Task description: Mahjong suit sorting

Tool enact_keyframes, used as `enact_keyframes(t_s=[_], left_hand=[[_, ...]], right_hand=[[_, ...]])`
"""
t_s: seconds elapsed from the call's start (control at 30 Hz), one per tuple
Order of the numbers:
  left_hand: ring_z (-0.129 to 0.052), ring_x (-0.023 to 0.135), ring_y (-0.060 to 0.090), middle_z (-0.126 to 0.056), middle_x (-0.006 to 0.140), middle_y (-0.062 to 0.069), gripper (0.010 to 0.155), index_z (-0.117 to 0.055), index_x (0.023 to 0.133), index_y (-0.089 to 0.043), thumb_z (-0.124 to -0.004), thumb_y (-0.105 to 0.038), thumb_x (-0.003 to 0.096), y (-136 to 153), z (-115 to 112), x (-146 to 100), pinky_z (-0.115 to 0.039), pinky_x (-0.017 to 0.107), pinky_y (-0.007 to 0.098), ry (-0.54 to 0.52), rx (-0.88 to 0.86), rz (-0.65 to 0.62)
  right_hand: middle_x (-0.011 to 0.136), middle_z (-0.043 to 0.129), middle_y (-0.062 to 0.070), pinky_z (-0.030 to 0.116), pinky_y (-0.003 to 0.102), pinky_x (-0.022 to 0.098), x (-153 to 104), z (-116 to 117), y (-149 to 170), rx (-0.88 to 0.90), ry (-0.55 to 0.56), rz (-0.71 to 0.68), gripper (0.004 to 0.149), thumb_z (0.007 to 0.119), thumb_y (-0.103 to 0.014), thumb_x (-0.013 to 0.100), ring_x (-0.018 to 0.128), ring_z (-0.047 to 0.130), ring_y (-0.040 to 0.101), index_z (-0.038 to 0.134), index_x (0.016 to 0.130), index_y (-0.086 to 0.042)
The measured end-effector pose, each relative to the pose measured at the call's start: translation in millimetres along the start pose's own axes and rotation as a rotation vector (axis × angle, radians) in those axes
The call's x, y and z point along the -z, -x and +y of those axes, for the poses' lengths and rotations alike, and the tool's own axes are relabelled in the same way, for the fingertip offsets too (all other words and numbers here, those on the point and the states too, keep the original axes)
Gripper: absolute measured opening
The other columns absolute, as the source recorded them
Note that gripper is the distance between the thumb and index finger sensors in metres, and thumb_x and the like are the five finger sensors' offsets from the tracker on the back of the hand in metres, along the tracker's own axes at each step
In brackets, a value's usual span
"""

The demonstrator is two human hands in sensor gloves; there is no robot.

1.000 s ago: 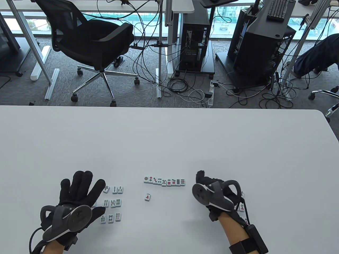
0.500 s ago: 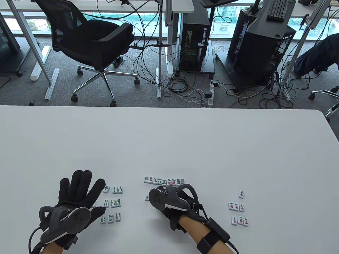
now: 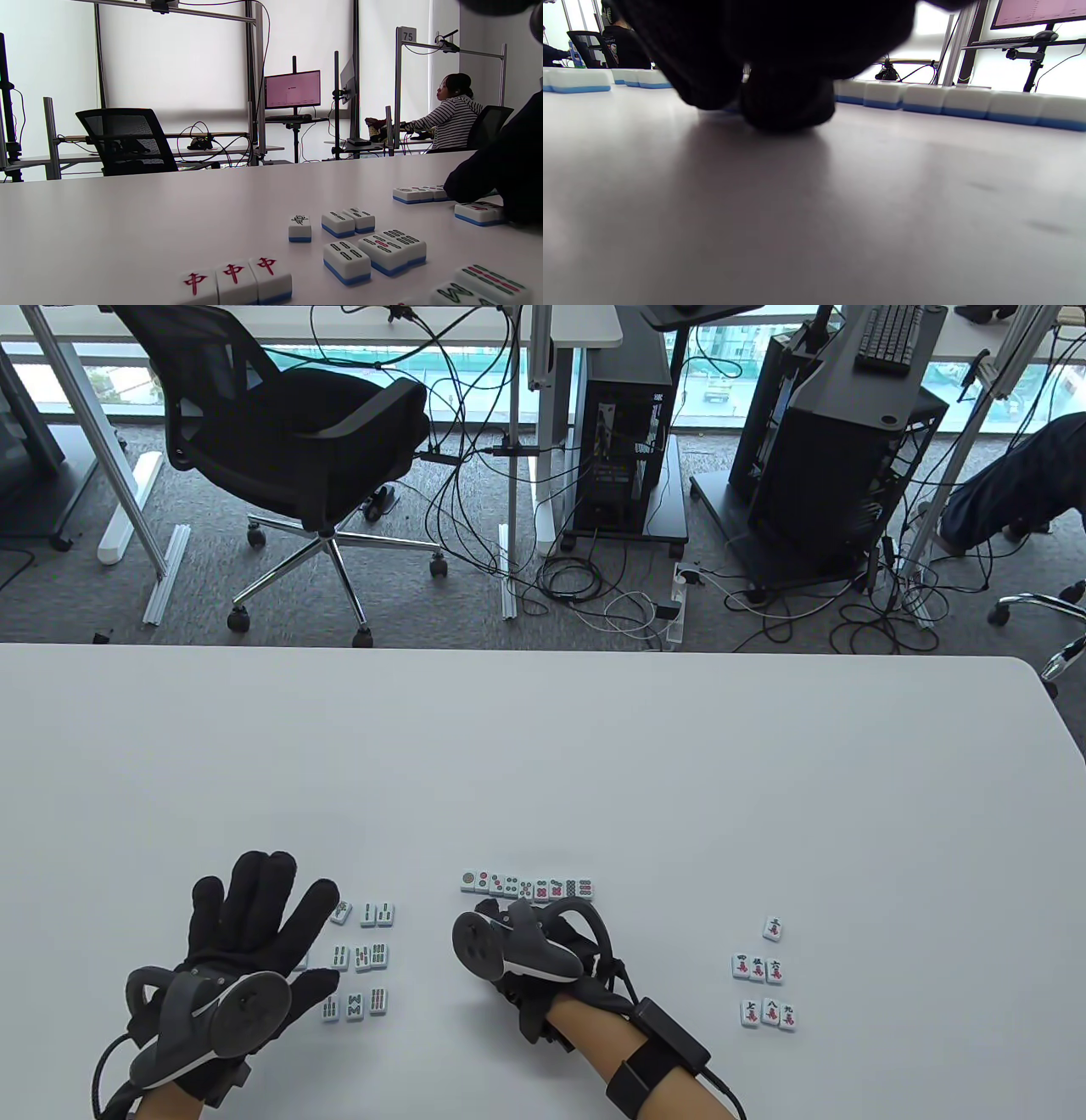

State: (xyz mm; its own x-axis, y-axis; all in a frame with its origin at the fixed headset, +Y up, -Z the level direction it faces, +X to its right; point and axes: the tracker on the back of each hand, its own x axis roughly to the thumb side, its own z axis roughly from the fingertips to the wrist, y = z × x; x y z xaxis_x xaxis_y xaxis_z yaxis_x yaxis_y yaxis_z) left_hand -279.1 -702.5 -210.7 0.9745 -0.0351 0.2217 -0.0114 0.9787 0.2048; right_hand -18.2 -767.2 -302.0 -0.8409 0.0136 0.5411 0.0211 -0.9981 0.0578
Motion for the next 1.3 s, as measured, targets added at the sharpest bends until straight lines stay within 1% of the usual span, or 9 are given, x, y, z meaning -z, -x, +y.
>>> enact_keyframes(t_s=[0.13,0.23,0.37,0.5,0.6,0.73,0.87,1.1,1.3], left_hand=[[-0.001,0.115,0.023,0.006,0.114,-0.010,0.085,-0.021,0.107,-0.049,-0.061,-0.074,0.0360,0.5,0.3,-0.2,-0.013,0.082,0.058,-0.002,-0.001,0.003],[-0.001,0.115,0.023,0.006,0.114,-0.010,0.085,-0.022,0.107,-0.049,-0.061,-0.074,0.0361,1.4,0.3,-0.1,-0.013,0.082,0.058,-0.005,-0.008,0.006],[-0.001,0.115,0.023,0.006,0.114,-0.010,0.085,-0.021,0.107,-0.049,-0.061,-0.074,0.0361,0.3,-1.1,0.3,-0.013,0.082,0.058,0.003,0.003,0.004],[-0.001,0.115,0.023,0.006,0.114,-0.010,0.085,-0.021,0.107,-0.049,-0.061,-0.074,0.0359,0.3,-2.5,0.6,-0.013,0.082,0.058,0.010,0.013,0.006],[-0.001,0.115,0.023,0.006,0.114,-0.010,0.085,-0.021,0.107,-0.048,-0.061,-0.074,0.0361,0.9,-2.0,0.4,-0.013,0.082,0.058,0.012,0.015,0.014],[-0.001,0.115,0.023,0.006,0.114,-0.010,0.086,-0.021,0.107,-0.049,-0.061,-0.074,0.0359,1.3,-1.6,0.5,-0.013,0.081,0.058,0.018,0.015,0.018],[-0.001,0.115,0.023,0.006,0.114,-0.010,0.086,-0.021,0.107,-0.049,-0.061,-0.074,0.0359,1.2,-1.3,0.6,-0.013,0.081,0.058,0.024,0.022,0.021],[-0.001,0.115,0.023,0.006,0.114,-0.010,0.086,-0.020,0.107,-0.049,-0.061,-0.074,0.0360,1.7,-3.4,1.7,-0.013,0.082,0.058,0.049,0.018,0.025],[-0.002,0.115,0.023,0.005,0.114,-0.010,0.086,-0.021,0.107,-0.049,-0.061,-0.074,0.0359,1.8,-2.8,2.1,-0.013,0.082,0.058,0.057,0.018,0.031]], right_hand=[[0.050,0.096,0.005,0.081,0.026,0.011,-12.9,-14.1,11.0,-0.043,0.035,-0.050,0.062,0.083,-0.039,0.045,0.016,0.090,0.012,0.070,0.096,-0.008],[0.051,0.096,0.005,0.082,0.026,0.011,-28.0,-32.2,33.5,-0.079,0.059,-0.011,0.062,0.083,-0.039,0.045,0.018,0.090,0.013,0.070,0.097,-0.008],[0.052,0.097,0.006,0.082,0.027,0.012,-51.1,-57.8,85.7,-0.109,0.061,0.147,0.061,0.083,-0.038,0.045,0.019,0.091,0.014,0.071,0.097,-0.008],[0.054,0.097,0.006,0.082,0.027,0.013,-73.3,-65.8,136.6,-0.066,0.017,0.250,0.060,0.083,-0.037,0.045,0.020,0.091,0.015,0.071,0.097,-0.008],[0.053,0.097,0.006,0.082,0.027,0.013,-93.2,-59.4,172.0,-0.061,0.011,0.344,0.057,0.083,-0.034,0.046,0.019,0.091,0.015,0.073,0.096,-0.010],[0.053,0.097,0.005,0.082,0.026,0.012,-112.4,-38.8,213.5,-0.099,-0.125,0.472,0.053,0.083,-0.031,0.047,0.019,0.091,0.013,0.074,0.096,-0.012],[0.053,0.097,0.005,0.082,0.026,0.012,-126.1,-21.1,243.2,-0.102,-0.194,0.577,0.056,0.084,-0.033,0.046,0.019,0.090,0.013,0.074,0.097,-0.011],[0.053,0.096,0.005,0.081,0.025,0.012,-127.6,-4.7,259.5,-0.053,-0.296,0.637,0.059,0.085,-0.035,0.046,0.018,0.090,0.012,0.073,0.098,-0.012],[0.049,0.096,0.003,0.080,0.024,0.010,-123.3,-0.2,258.3,-0.068,-0.248,0.599,0.056,0.085,-0.034,0.045,0.016,0.089,0.010,0.076,0.093,-0.008]])
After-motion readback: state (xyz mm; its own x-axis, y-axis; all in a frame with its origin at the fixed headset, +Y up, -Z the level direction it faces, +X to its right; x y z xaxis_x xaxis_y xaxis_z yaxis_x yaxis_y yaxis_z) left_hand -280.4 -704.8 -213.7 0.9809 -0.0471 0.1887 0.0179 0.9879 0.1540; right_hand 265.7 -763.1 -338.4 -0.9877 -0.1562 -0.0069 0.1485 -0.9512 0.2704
